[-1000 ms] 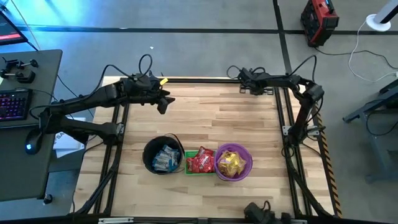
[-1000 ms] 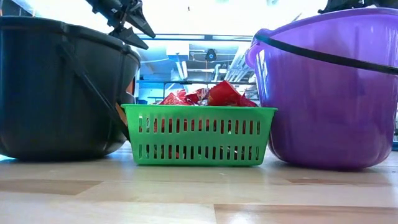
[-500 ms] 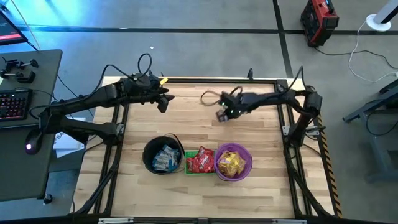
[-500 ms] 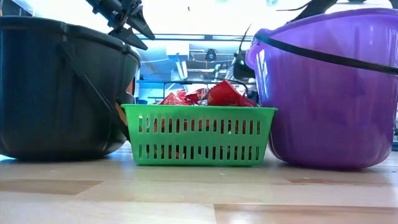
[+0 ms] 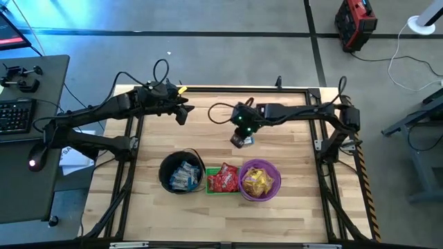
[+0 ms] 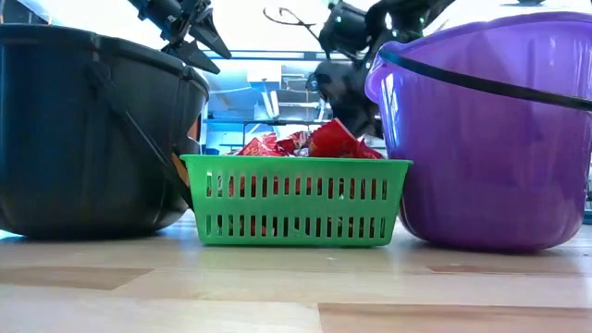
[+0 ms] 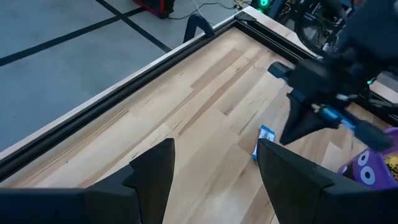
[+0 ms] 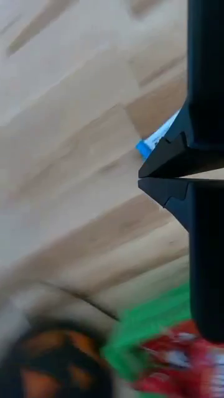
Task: Sort candy by brand, put in halloween buckets
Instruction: Put the white chocolate into the black bucket
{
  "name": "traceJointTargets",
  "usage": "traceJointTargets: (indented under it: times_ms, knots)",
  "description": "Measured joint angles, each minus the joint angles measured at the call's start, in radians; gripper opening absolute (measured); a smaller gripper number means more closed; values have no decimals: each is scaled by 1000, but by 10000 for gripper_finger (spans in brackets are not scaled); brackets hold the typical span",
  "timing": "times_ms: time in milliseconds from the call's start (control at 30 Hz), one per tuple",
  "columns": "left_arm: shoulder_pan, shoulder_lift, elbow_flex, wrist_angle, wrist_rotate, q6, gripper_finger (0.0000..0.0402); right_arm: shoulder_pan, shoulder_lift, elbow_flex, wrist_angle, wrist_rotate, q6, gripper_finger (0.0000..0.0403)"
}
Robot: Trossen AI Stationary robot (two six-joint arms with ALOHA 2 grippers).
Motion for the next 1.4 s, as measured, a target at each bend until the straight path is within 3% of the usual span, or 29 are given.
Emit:
traceJointTargets:
  times_ms: [100, 200, 433, 533, 633, 767, 867, 1200, 1400]
  knots:
    - [0, 0, 0, 0, 0, 1, 218, -1, 4, 29, -82, -14, -263, 31]
    - [0, 0, 0, 0, 0, 0, 218, -1, 20, 31, -103, -15, -449, 89]
    - [0, 0, 0, 0, 1, -9, 218, 6, 124, 30, -115, -16, -636, 241]
    - [0, 0, 0, 0, -1, -11, 218, 7, 168, 30, -109, -16, -708, 274]
    - [0, 0, 0, 0, -2, -11, 218, 4, 199, 30, -83, -13, -731, 282]
    - [0, 0, 0, 0, -12, -39, 218, 4, 241, 30, -42, 57, -754, 274]
    - [0, 0, 0, 0, -31, -63, 218, 6, 258, 32, -34, 77, -774, 245]
    - [0, 19, 0, 1, -51, -64, 218, 13, 271, 59, -27, 83, -770, 26]
    - [0, 29, 0, 15, -52, -64, 218, 12, 254, 154, -83, 112, -808, 10]
